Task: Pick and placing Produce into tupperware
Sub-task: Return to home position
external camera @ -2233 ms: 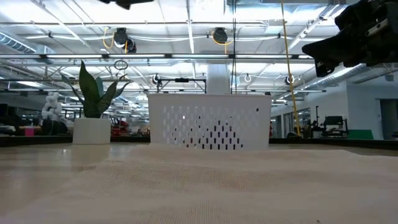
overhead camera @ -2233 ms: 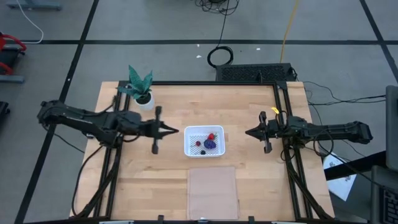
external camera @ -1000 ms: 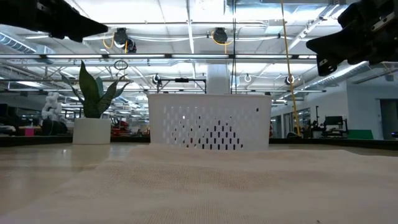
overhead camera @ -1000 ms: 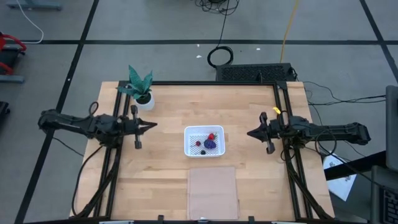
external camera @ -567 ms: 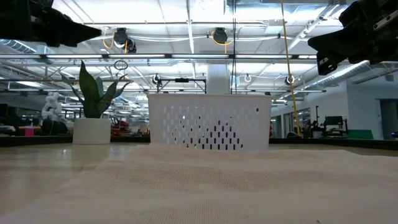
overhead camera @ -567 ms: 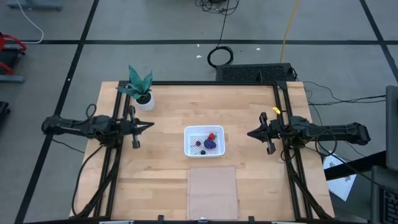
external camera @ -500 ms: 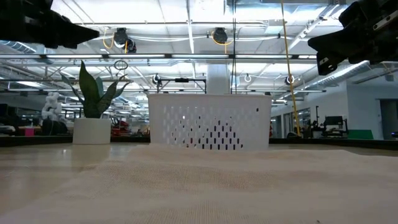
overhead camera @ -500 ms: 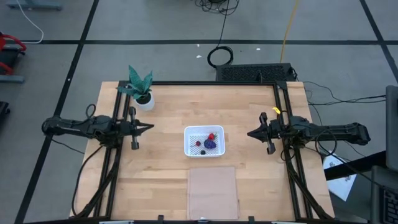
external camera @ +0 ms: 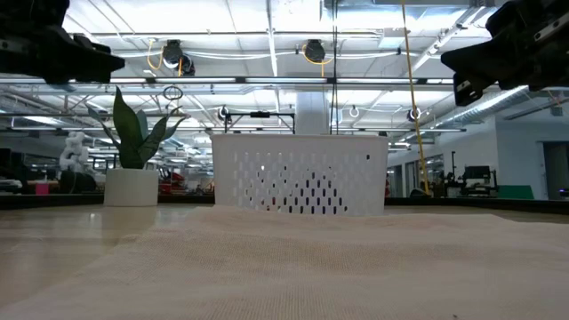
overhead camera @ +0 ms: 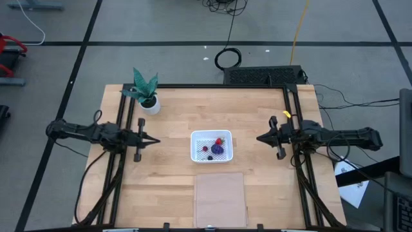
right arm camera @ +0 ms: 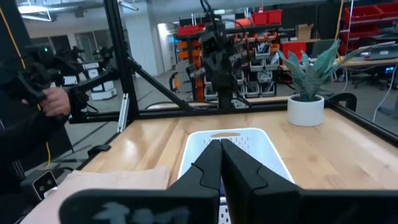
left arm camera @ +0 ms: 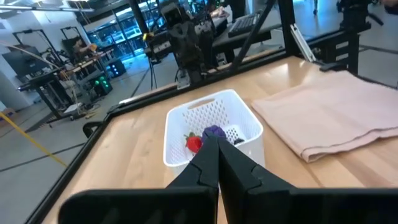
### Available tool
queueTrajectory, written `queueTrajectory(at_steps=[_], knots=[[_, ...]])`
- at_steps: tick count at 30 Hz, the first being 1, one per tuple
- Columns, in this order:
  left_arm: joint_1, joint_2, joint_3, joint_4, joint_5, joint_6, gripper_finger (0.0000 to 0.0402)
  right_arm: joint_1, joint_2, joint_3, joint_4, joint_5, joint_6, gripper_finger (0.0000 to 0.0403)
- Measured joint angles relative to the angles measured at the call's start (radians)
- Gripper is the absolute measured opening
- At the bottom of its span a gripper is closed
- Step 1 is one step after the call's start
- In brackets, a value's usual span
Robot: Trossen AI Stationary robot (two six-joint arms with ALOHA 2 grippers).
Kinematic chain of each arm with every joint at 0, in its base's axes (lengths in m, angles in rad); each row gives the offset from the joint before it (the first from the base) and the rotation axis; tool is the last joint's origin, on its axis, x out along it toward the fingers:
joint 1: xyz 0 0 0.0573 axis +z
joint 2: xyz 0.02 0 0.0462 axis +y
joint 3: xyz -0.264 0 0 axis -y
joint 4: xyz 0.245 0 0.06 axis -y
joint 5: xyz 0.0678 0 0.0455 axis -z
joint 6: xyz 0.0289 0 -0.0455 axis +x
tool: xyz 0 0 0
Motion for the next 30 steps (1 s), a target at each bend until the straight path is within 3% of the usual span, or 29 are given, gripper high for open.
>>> queueTrajectory(at_steps=[26, 30], knots=[[0.000, 0.000, -0.022, -0.012, 0.006, 0.001, 0.0000, 0.000, -0.189, 0.001, -0.147, 0.000, 0.008, 0.0000], [0.000, 0.000, -0.022, -0.016, 0.045, -0.024, 0.0000, 0.000, -0.208, 0.001, -0.174, 0.000, 0.008, 0.0000]])
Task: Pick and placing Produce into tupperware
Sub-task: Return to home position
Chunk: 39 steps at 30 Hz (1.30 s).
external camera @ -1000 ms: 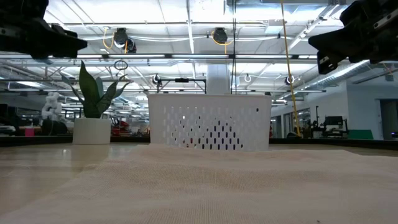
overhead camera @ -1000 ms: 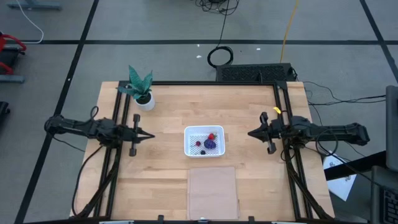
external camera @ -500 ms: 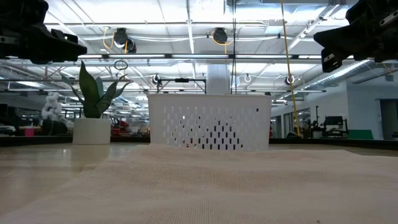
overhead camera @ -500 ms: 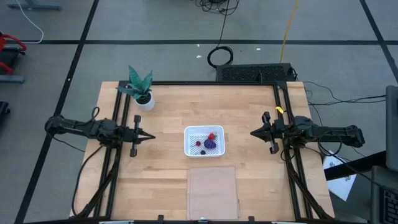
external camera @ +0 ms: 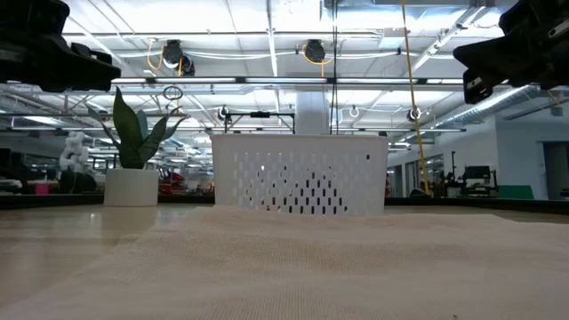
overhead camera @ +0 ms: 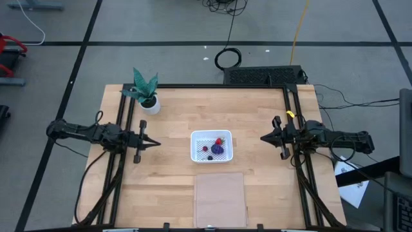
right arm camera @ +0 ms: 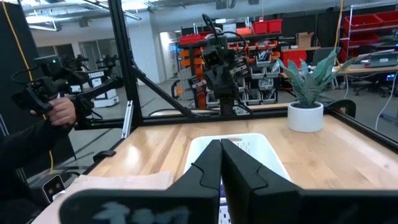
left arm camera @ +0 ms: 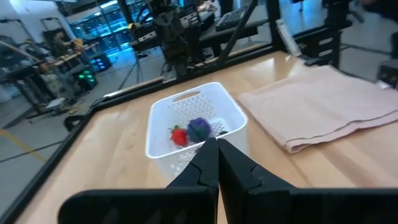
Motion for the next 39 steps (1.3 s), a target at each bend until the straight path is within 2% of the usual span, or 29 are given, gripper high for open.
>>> queueTrajectory(at_steps=[8, 14, 19, 39], knots=[[0.000, 0.000, 0.000, -0.005, -0.005, -0.080, 0.0000, 0.000, -0.004, 0.000, -0.034, 0.000, -0.016, 0.0000], [0.000, 0.000, 0.000, -0.036, -0.019, -0.051, 0.0000, 0.000, -0.004, 0.000, -0.034, -0.003, -0.020, 0.0000], [0.000, 0.000, 0.000, -0.036, -0.018, -0.065, 0.0000, 0.000, -0.004, 0.000, -0.034, -0.050, -0.035, 0.0000], [0.000, 0.000, 0.000, -0.029, 0.010, -0.081, 0.0000, -0.003, -0.004, -0.027, 0.004, -0.054, -0.050, 0.0000]])
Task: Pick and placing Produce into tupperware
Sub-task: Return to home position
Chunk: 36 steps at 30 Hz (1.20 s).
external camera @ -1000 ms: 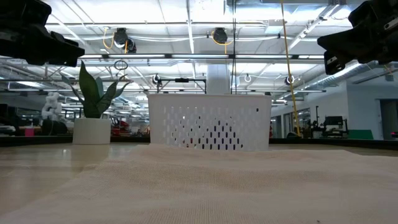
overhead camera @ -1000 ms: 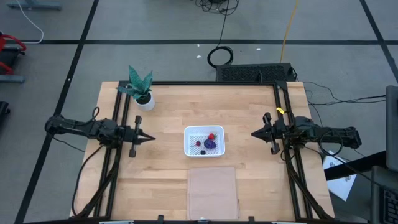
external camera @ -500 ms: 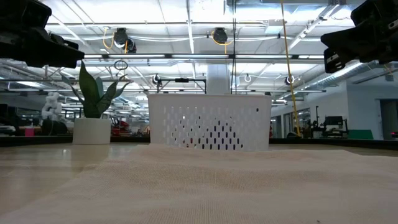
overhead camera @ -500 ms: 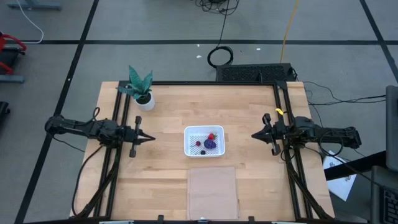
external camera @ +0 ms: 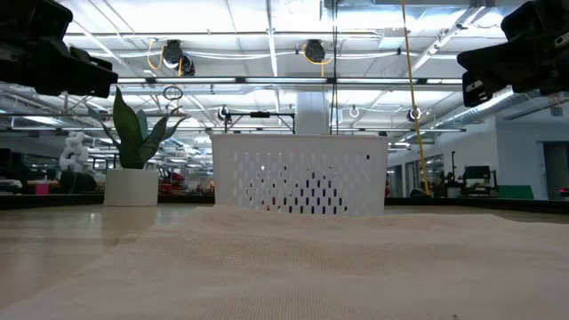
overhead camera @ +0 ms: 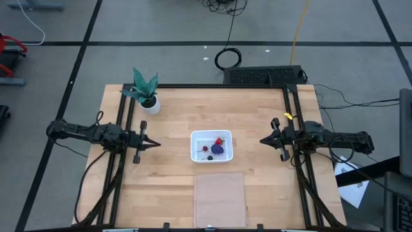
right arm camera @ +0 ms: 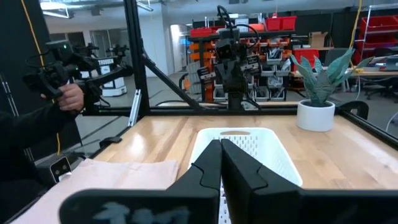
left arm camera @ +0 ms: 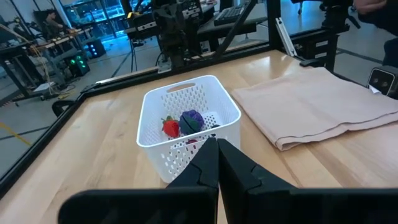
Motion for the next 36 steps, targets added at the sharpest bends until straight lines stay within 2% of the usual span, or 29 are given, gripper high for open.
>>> queueTrajectory(at_steps=[11, 36], knots=[[0.000, 0.000, 0.000, 0.000, 0.000, 0.002, 0.0000, 0.000, 0.000, -0.001, -0.017, -0.083, -0.038, 0.0000], [0.000, 0.000, 0.000, 0.014, 0.022, 0.007, 0.0000, 0.000, 0.001, -0.022, 0.000, -0.047, -0.010, 0.0000]])
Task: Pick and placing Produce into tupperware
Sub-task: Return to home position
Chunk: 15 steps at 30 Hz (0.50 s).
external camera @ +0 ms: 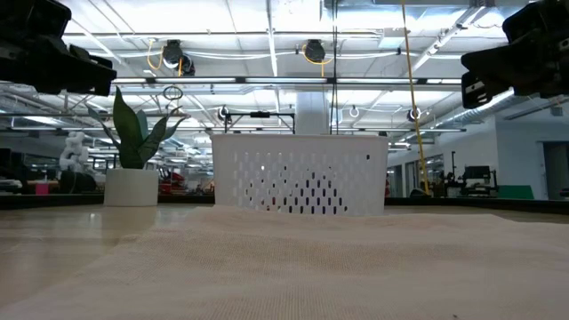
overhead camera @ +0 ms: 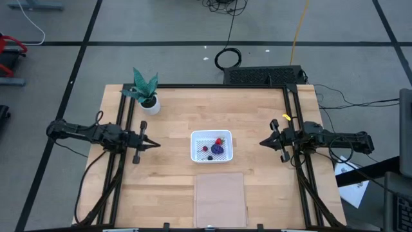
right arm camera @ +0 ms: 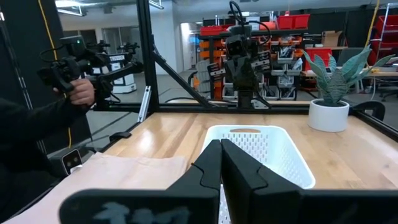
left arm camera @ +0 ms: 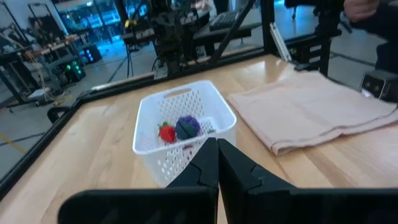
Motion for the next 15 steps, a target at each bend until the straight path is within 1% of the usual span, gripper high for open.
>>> queueTrajectory(at_steps=[3, 15], knots=[[0.000, 0.000, 0.000, 0.022, 0.003, 0.001, 0.0000, 0.000, 0.000, 0.000, 0.005, -0.001, 0.002, 0.0000], [0.000, 0.000, 0.000, 0.016, 0.003, -0.011, 0.0000, 0.000, 0.000, -0.001, 0.018, -0.002, 0.027, 0.0000]])
